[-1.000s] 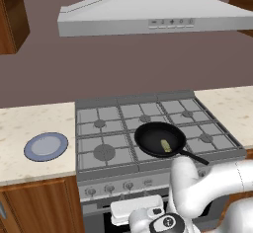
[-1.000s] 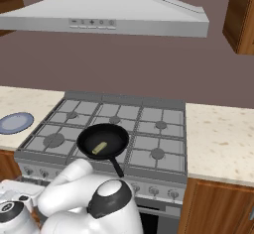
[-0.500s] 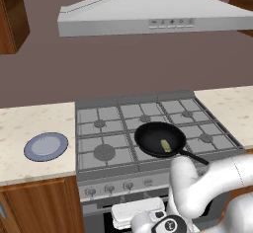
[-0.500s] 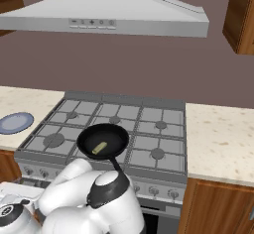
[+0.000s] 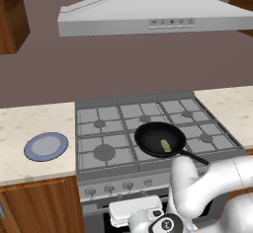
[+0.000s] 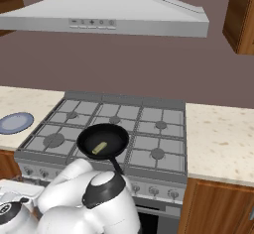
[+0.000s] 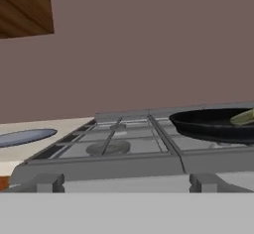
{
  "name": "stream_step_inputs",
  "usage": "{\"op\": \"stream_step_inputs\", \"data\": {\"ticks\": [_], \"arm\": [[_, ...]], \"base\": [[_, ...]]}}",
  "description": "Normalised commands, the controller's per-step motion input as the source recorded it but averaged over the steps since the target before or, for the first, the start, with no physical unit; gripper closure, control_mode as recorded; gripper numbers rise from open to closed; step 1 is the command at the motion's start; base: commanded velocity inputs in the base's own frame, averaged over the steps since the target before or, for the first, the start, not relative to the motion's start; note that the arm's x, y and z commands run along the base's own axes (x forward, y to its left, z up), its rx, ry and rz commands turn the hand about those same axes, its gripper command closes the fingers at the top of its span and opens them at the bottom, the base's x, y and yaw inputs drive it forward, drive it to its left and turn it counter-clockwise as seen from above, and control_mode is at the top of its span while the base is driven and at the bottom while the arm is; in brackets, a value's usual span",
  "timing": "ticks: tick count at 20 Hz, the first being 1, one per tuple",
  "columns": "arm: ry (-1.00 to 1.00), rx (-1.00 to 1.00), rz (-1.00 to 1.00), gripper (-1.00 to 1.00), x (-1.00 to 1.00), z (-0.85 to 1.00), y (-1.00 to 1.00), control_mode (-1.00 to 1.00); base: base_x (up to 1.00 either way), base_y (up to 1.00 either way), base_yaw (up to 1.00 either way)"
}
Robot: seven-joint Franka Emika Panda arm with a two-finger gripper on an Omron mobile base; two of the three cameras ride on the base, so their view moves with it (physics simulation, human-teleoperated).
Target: Pick up the butter stick and place it in the pan. Then turn on the burner for the pan.
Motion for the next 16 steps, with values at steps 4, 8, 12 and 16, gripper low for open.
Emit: {"op": "stream_step_inputs", "data": {"ticks": [4, 8, 12, 16], "arm": [[0.00, 0.01, 0.01, -1.00, 0.59, 0.00, -0.04, -1.00], [0.00, 0.00, 0.00, -1.00, 0.58, 0.00, -0.04, -1.00], [0.00, 0.00, 0.00, -1.00, 0.59, -0.14, -0.21, -1.00], [0.00, 0.00, 0.00, -1.00, 0.60, -0.18, -0.39, -1.00]], "base": [[0.00, 0.00, 0.00], [0.00, 0.00, 0.00], [0.00, 0.00, 0.00], [0.00, 0.00, 0.00]]}}
